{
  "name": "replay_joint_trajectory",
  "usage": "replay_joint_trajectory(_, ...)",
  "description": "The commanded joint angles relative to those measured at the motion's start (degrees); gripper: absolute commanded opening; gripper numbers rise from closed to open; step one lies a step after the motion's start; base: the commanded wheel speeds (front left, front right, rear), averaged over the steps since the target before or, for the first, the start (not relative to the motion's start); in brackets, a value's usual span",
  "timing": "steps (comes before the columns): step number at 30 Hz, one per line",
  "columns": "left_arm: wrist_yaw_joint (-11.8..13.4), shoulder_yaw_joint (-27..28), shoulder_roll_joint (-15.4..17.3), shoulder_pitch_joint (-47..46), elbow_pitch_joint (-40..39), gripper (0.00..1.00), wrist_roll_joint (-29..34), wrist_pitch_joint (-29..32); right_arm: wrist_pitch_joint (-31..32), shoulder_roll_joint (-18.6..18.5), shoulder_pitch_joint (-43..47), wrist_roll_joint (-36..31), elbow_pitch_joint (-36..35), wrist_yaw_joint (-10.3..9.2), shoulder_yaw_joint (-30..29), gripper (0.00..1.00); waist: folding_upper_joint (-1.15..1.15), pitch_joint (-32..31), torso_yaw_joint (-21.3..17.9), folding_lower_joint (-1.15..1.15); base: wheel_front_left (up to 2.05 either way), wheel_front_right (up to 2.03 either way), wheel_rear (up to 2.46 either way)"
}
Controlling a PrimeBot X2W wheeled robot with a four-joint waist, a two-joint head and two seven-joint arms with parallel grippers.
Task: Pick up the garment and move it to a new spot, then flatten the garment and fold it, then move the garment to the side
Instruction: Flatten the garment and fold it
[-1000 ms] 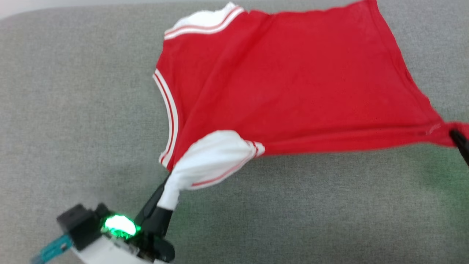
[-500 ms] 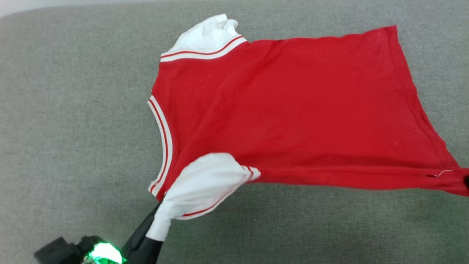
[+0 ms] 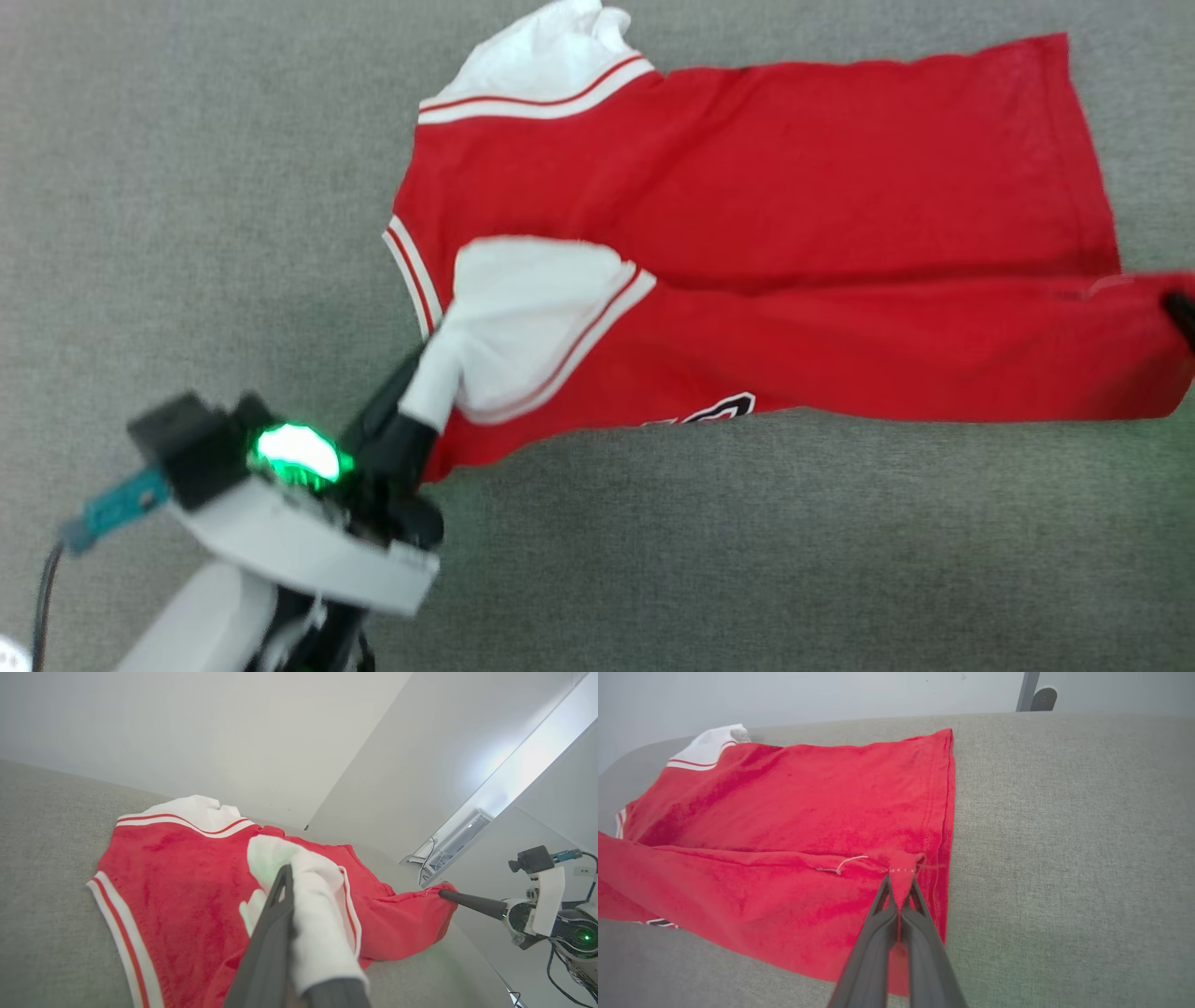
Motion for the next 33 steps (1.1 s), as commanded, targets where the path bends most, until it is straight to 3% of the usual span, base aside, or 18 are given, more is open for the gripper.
replay_joint_trajectory(1,-0.31,-0.34,-0.09,-2.14,2.0,0.0,0.06,-0.4,-0.03,-0.36,-2.44,0.39,1.8,-0.09,0.75,0.0,0.0,1.29,0.5,0.0,0.0,0.0,0.0)
replay_joint_trajectory(14,-0.43,-6.27,-2.65,-15.09,21.07,0.0,1.45,-2.0,-3.95,-2.52,-12.9,-0.29,15.8,-0.09,6.59,0.0,0.0,5.15,1.87,0.0,0.0,0.0,0.0)
replay_joint_trajectory(19,-0.32,-9.25,-1.86,-17.41,29.18,0.35,4.62,-1.65,-6.94,-2.86,-14.28,-1.01,20.04,-0.09,9.78,0.0,0.0,4.73,1.81,0.0,0.0,0.0,0.0)
replay_joint_trajectory(20,-0.32,-9.73,-1.86,-17.77,30.43,0.49,5.06,-1.47,-7.51,-2.86,-14.42,-1.15,20.61,-0.09,10.49,0.0,0.0,4.38,1.78,0.0,0.0,0.0,0.0)
replay_joint_trajectory(21,-0.32,-10.22,-1.72,-18.17,31.4,0.83,5.5,-1.24,-8.07,-2.88,-14.46,-1.19,21.16,-0.09,11.15,0.0,0.0,3.95,1.76,0.0,0.0,0.0,0.0)
replay_joint_trajectory(22,-0.32,-10.48,-1.43,-18.41,32.35,1.0,5.89,-0.89,-8.78,-2.96,-14.46,-1.34,21.58,-0.09,11.85,0.26,0.0,3.39,1.75,0.0,0.0,0.0,0.0)
replay_joint_trajectory(23,-0.2,-10.59,-1.3,-18.55,33.07,1.0,5.66,-0.36,-9.51,-2.97,-14.42,-1.33,22.1,-0.09,12.19,0.42,0.0,2.75,1.76,0.0,0.0,0.0,0.0)
replay_joint_trajectory(24,-0.13,-10.98,-1.17,-18.73,33.64,1.0,5.74,0.35,-10.26,-2.9,-14.25,-1.27,22.62,-0.09,12.43,0.65,0.0,1.87,1.84,0.0,0.0,0.0,0.0)
replay_joint_trajectory(25,0.22,-11.18,-0.9,-19.06,34.13,1.0,6.04,1.09,-11.0,-2.89,-13.94,-1.2,23.09,-0.09,12.48,0.95,0.0,0.97,2.01,0.0,0.0,0.0,0.0)
replay_joint_trajectory(26,0.54,-11.22,-0.49,-19.46,34.39,1.0,6.34,1.73,-11.75,-2.8,-13.64,-1.14,23.54,-0.09,12.53,1.0,0.0,0.03,2.14,0.0,0.0,0.0,0.0)
replay_joint_trajectory(33,1.96,-12.04,4.11,-21.17,30.38,1.0,6.95,8.93,-14.62,-1.75,-11.99,-0.68,24.56,-0.09,12.39,1.0,0.0,-5.43,2.66,0.0,0.0,0.0,0.0)
